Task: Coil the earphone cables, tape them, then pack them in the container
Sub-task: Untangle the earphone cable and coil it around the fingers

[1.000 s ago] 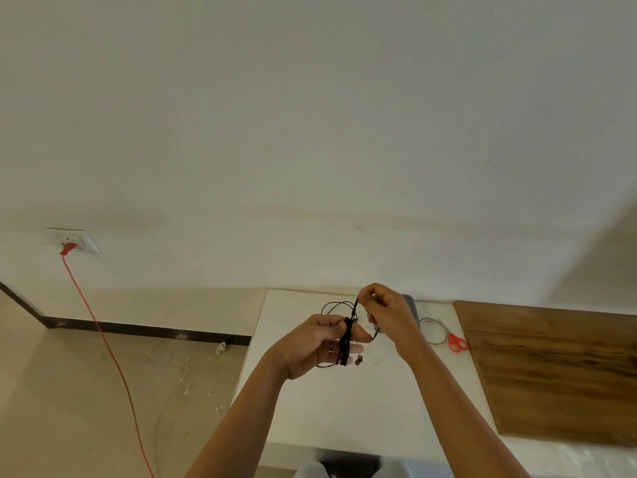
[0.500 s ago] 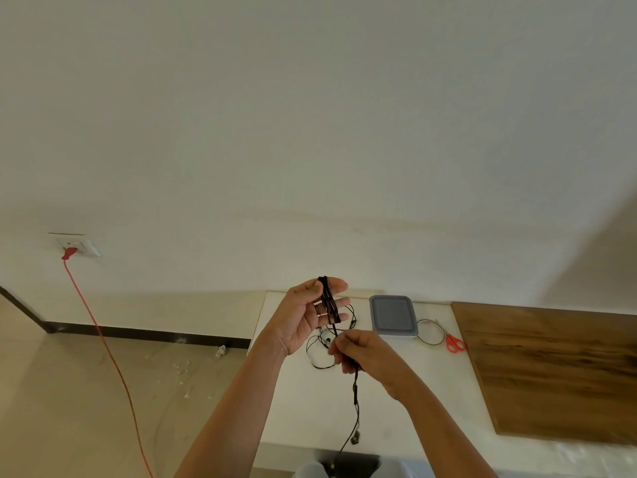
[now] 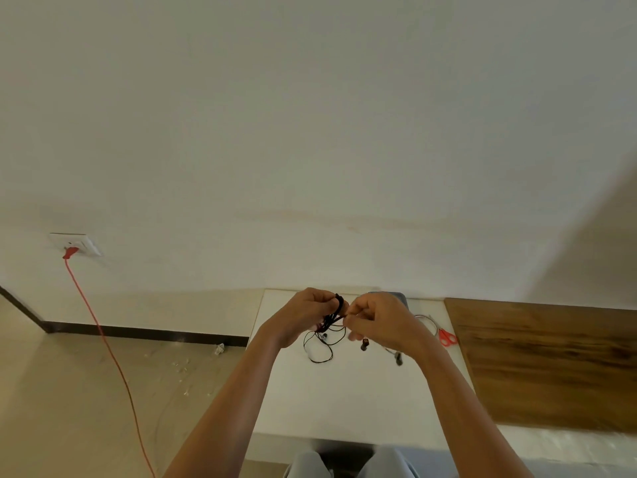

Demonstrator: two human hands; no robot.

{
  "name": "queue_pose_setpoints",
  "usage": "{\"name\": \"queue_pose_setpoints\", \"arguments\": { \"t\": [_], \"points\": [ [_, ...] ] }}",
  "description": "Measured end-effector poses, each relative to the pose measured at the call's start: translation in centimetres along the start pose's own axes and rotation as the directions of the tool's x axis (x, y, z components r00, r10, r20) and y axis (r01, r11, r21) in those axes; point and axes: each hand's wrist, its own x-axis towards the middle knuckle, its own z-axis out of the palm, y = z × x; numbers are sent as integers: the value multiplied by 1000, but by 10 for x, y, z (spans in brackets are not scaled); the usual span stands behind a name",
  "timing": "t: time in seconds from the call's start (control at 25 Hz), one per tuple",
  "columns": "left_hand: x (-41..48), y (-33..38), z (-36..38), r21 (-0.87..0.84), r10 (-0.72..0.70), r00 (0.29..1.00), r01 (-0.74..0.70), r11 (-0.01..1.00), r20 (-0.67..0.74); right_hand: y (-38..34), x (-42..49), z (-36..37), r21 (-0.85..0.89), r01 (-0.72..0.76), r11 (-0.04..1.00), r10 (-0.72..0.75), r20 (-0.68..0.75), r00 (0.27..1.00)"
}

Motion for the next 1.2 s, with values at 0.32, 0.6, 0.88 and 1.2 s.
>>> {"name": "queue_pose_setpoints", "arguments": {
  "t": [0.32, 0.6, 0.88, 1.2],
  "points": [
    [-17, -4, 2, -311, 7, 971, 70, 948, 241, 9, 23, -19, 99, 155, 983, -138, -163, 977],
    [-16, 6, 8, -730, 236, 961, -57, 681, 145, 41, 20, 37, 396, -79, 915, 49, 85, 995],
    [-5, 1, -2, -543, 73, 993, -113, 832, -94, 44, -13, 61, 201, -82, 976, 51, 156, 986],
    [-13, -11, 9, -270, 11, 1000, -8, 963, 8, 10, -11, 14, -287, 158, 945, -180, -51, 982]
  ]
}}
